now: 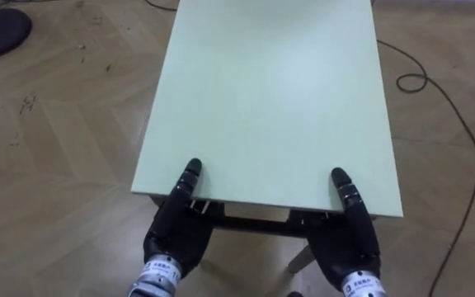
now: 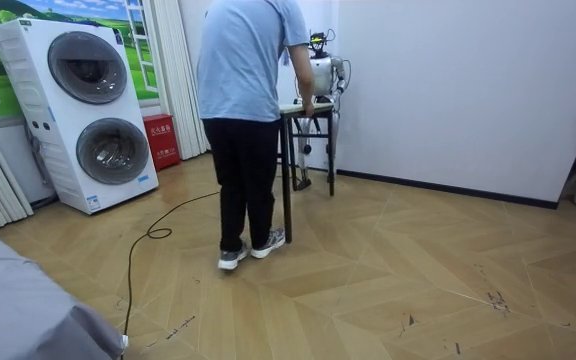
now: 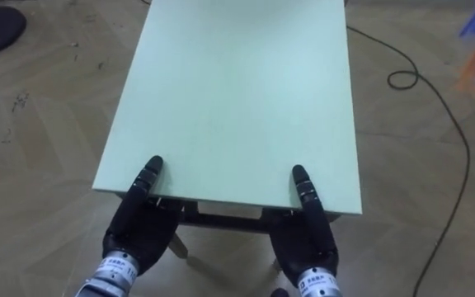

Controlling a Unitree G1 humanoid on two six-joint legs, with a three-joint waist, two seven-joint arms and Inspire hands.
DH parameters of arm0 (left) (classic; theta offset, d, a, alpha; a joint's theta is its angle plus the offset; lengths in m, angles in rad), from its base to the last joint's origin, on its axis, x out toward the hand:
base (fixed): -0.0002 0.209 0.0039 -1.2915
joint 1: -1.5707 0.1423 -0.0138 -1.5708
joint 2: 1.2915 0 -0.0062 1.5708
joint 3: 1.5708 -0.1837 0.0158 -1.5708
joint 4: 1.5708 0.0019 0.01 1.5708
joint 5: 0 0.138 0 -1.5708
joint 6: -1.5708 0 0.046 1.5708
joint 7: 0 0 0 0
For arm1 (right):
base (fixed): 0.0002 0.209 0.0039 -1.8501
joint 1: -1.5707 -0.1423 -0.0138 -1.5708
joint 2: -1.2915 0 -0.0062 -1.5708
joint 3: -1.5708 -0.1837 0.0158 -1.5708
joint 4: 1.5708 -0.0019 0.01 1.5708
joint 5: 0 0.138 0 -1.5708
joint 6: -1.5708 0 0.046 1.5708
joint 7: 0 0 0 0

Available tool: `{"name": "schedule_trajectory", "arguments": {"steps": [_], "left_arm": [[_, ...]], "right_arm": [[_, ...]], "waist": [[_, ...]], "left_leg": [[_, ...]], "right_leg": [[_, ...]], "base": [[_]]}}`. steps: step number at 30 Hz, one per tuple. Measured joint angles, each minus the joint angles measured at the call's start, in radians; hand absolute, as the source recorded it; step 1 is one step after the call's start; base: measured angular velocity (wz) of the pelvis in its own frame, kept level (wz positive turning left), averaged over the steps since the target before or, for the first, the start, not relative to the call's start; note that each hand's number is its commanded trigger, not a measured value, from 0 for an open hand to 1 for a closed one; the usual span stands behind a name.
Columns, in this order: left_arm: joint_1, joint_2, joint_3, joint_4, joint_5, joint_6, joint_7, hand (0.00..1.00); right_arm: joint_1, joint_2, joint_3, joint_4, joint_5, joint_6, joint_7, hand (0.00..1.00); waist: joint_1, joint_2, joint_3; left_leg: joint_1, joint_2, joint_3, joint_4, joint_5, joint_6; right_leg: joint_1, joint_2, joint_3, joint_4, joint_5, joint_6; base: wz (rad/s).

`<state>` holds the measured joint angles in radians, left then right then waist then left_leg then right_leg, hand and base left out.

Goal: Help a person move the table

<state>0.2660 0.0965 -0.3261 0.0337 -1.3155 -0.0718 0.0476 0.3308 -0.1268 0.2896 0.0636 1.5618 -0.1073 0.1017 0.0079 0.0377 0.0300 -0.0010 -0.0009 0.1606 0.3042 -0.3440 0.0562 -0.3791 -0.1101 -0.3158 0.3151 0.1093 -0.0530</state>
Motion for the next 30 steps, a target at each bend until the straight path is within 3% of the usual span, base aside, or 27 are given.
{"name": "schedule_trajectory", "arguments": {"steps": [2,3,4,5,8,9,12,14,16,24,30], "left_arm": [[0.0,0.002,-0.001,0.0,0.001,0.001,0.002,1.0],[0.0,0.002,-0.001,0.0,0.001,0.002,0.006,1.0],[0.001,0.001,-0.003,0.002,0.001,0.014,0.015,1.0],[0.002,0.003,-0.007,0.001,0.008,0.025,0.017,1.0],[0.002,0.004,-0.004,-0.001,0.018,0.024,0.016,1.0],[0.002,0.004,0.0,-0.001,0.02,0.025,0.015,1.0],[0.003,-0.001,0.013,-0.002,0.031,0.021,0.011,1.0],[0.003,0.002,0.012,-0.002,0.032,0.016,0.011,1.0],[0.003,0.004,0.014,-0.002,0.032,0.014,0.011,1.0],[0.014,0.017,0.017,-0.025,0.021,0.003,0.011,1.0],[0.029,0.016,0.02,-0.026,0.021,0.0,0.005,1.0]], "right_arm": [[0.004,0.006,0.004,0.0,0.003,-0.001,-0.006,1.0],[0.007,0.006,0.004,0.0,0.002,-0.001,-0.009,1.0],[0.017,0.006,0.002,-0.001,0.002,-0.004,-0.013,1.0],[0.034,0.006,-0.001,-0.004,0.004,-0.012,-0.013,1.0],[0.033,0.006,0.012,-0.005,0.009,-0.025,-0.012,1.0],[0.03,0.006,0.02,-0.005,0.009,-0.029,-0.012,1.0],[0.018,0.006,0.042,-0.005,0.009,-0.047,-0.013,1.0],[0.016,0.011,0.048,-0.003,0.009,-0.05,-0.013,1.0],[0.008,0.008,0.053,0.0,0.009,-0.055,-0.013,1.0],[-0.012,-0.003,0.064,0.0,0.016,-0.063,-0.013,1.0],[-0.012,-0.007,0.071,0.002,0.013,-0.065,-0.009,1.0]], "waist": [[-0.014,-0.013,-0.0003],[-0.02,-0.015,-0.0005],[-0.039,-0.015,-0.0005],[-0.049,-0.016,-0.0013],[-0.026,-0.022,-0.0042],[-0.023,-0.024,-0.0042],[0.009,-0.023,-0.0053],[0.027,-0.024,-0.0054],[0.028,-0.025,-0.0054],[0.031,-0.036,-0.0055],[0.047,-0.037,-0.0058]], "left_leg": [[-0.018,-0.013,0.009,0.001,0.02,0.019],[-0.019,-0.013,0.025,0.001,0.022,0.022],[-0.012,-0.002,0.076,0.001,0.026,0.021],[-0.001,0.006,0.112,-0.012,0.034,0.015],[0.008,0.005,0.137,-0.032,0.051,0.006],[0.009,0.004,0.137,-0.029,0.052,0.003],[0.007,0.01,0.135,-0.038,0.064,-0.016],[0.008,0.03,0.137,-0.045,0.071,-0.028],[0.005,0.041,0.137,-0.049,0.073,-0.031],[-0.012,0.058,0.123,-0.049,0.075,-0.035],[-0.004,0.063,0.073,-0.052,0.077,-0.038]], "right_leg": [[0.002,-0.009,0.06,-0.026,0.045,0.051],[0.002,-0.012,0.073,-0.015,0.042,0.058],[0.002,-0.035,0.078,0.084,-0.034,0.07],[0.019,-0.062,0.077,0.203,-0.144,0.071],[0.092,-0.072,0.125,0.28,-0.282,0.098],[0.104,-0.065,0.132,0.256,-0.289,0.102],[0.145,-0.015,0.137,0.131,-0.283,0.085],[0.168,0.018,0.136,0.067,-0.254,0.068],[0.173,0.031,0.136,0.043,-0.242,0.063],[0.177,0.046,0.125,0.0,-0.23,0.058],[0.228,0.064,0.108,-0.067,-0.215,0.059]], "base": [[0.25],[0.42],[0.6],[0.62],[0.08],[-0.19],[-0.27],[-0.17],[-0.08],[0.0],[0.11]]}}
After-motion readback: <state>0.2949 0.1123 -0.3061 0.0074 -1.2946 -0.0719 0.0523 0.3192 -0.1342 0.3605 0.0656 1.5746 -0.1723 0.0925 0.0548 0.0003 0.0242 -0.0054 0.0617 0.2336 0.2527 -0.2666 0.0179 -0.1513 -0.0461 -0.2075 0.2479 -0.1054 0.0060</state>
